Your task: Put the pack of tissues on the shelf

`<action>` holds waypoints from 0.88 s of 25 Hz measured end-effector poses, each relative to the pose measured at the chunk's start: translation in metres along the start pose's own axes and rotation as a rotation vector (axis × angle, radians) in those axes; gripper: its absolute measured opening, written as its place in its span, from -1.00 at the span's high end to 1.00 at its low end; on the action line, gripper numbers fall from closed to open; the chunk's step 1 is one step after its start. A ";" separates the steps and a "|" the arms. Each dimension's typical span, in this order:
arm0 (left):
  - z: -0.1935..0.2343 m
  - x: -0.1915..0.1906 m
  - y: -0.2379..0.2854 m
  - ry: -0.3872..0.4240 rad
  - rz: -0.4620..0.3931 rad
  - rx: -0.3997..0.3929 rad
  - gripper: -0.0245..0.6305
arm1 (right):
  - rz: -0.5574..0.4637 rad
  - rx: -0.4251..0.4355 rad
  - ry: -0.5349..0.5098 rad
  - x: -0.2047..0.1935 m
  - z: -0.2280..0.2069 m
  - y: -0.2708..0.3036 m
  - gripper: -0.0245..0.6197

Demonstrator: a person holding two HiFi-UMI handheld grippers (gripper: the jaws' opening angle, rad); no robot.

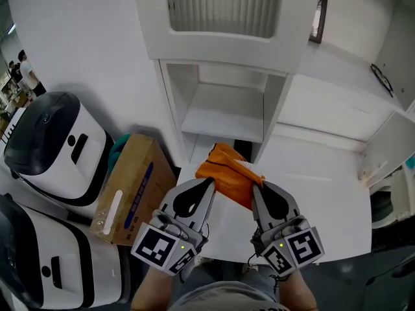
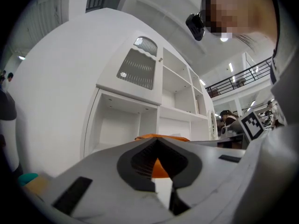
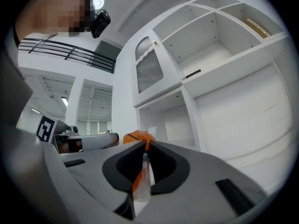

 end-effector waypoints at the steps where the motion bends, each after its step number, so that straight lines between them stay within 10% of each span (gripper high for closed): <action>1: 0.004 0.000 0.001 -0.005 0.001 -0.009 0.80 | 0.000 -0.010 -0.003 -0.001 0.001 0.002 0.84; 22: 0.062 -0.014 0.018 -0.071 -0.002 -0.156 0.80 | -0.021 -0.162 -0.067 -0.014 0.018 0.035 0.84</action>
Point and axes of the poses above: the fingertips, and each gripper's own axes: y forward along the fingers, z to its left, x out of its top, the point moved 9 cm from there along -y, backward along the fingers, and after that the axes turned 11 degrees about -z, right-handed, at the moved point
